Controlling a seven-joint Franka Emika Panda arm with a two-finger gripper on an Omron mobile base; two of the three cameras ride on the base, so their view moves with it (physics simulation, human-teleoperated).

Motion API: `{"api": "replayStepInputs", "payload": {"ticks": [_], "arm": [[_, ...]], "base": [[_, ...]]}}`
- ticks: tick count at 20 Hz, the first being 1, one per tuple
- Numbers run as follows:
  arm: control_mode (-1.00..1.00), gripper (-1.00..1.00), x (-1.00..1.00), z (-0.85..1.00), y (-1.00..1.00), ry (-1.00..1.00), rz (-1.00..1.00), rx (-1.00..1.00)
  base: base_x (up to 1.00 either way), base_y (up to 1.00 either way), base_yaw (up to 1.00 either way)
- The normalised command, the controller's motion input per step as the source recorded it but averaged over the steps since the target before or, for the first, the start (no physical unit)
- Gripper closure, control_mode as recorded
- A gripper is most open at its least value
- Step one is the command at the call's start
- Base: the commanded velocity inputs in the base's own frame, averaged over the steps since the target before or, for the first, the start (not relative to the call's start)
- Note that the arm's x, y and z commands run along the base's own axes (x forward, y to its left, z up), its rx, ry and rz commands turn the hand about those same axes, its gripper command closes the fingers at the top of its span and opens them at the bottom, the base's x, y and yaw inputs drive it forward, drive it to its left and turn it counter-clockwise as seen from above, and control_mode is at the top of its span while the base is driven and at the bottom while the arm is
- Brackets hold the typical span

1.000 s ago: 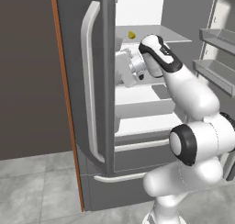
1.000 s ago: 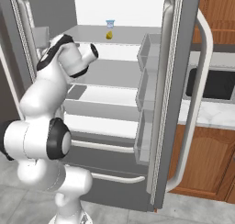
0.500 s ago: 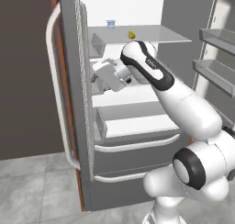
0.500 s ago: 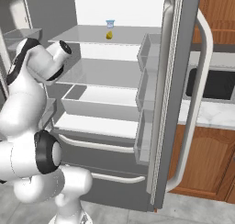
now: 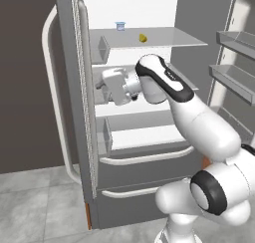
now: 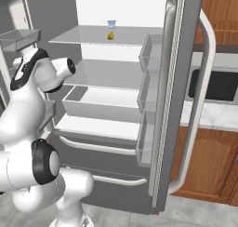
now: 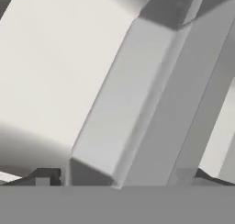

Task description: Take the lemon wedge from the fridge and place it on the plate with fish on the dining counter.

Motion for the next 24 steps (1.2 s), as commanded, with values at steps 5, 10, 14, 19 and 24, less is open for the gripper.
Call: {"api": "replayStepInputs", "payload": {"ticks": [5, 10, 14, 19, 24], "arm": [[-1.0, -1.0, -0.08, -0.06, 0.12, -0.02, 0.0, 0.09], [-1.0, -1.0, -0.99, 0.49, -0.33, -0.2, -0.12, 0.0], [-1.0, -1.0, -1.0, 0.83, -0.82, -0.23, -0.18, 0.0], [-1.0, -1.0, -1.0, 0.76, -0.96, -0.15, -0.25, -0.08], [-1.0, -1.0, -0.92, 0.32, -0.94, 0.01, -0.37, -0.25]], "base": [[0.0, 0.0, 0.0], [0.0, 0.0, 0.0], [0.0, 0.0, 0.0], [0.0, 0.0, 0.0], [0.0, 0.0, 0.0]]}}
